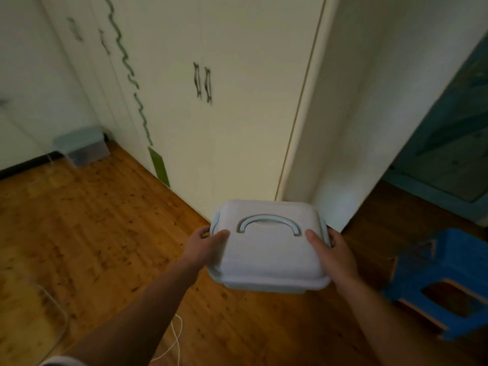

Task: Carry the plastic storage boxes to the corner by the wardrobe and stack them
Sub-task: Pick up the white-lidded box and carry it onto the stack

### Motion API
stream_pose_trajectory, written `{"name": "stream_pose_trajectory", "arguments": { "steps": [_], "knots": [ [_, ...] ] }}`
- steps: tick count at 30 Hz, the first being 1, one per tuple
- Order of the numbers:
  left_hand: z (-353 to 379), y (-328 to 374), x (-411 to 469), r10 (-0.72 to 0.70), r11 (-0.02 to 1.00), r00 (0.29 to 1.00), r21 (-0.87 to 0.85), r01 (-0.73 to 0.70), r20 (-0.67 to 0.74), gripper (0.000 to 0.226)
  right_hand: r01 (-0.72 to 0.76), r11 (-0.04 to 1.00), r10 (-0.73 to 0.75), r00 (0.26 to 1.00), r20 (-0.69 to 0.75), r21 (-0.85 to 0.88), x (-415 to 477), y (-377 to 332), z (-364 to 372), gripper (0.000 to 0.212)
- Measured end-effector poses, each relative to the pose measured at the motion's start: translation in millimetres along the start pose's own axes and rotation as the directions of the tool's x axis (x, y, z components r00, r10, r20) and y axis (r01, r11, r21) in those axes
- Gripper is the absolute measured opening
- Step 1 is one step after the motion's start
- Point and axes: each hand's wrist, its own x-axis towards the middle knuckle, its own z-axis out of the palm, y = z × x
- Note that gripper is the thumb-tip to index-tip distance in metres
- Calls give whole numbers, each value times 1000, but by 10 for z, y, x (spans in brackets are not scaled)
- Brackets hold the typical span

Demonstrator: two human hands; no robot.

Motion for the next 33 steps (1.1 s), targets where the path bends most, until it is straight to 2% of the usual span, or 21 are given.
{"name": "stream_pose_trajectory", "arguments": {
  "steps": [9, 15, 25, 29, 33],
  "knots": [
    [-865, 152, 427, 8, 998, 989, -63, -17, -146, 61, 67, 998, -68, 990, 124, 9, 319, -672, 920, 73],
    [-1295, 183, 668, -41, 992, 968, -122, 11, -247, 64, 134, 988, -115, 973, 201, -82, 601, -1107, 1497, 75],
    [-1805, 338, 1436, -112, 976, 903, -218, 21, -415, 65, 270, 957, -209, 897, 389, -108, 1438, -1818, 2473, 77],
    [-1880, 460, 1790, -136, 971, 880, -236, 28, -456, 65, 284, 951, -204, 872, 445, -119, 1820, -2064, 2786, 74],
    [-1990, 646, 2171, -151, 965, 836, -261, 9, -528, 64, 330, 938, -235, 826, 512, -103, 2274, -2397, 3156, 74]
  ]
}}
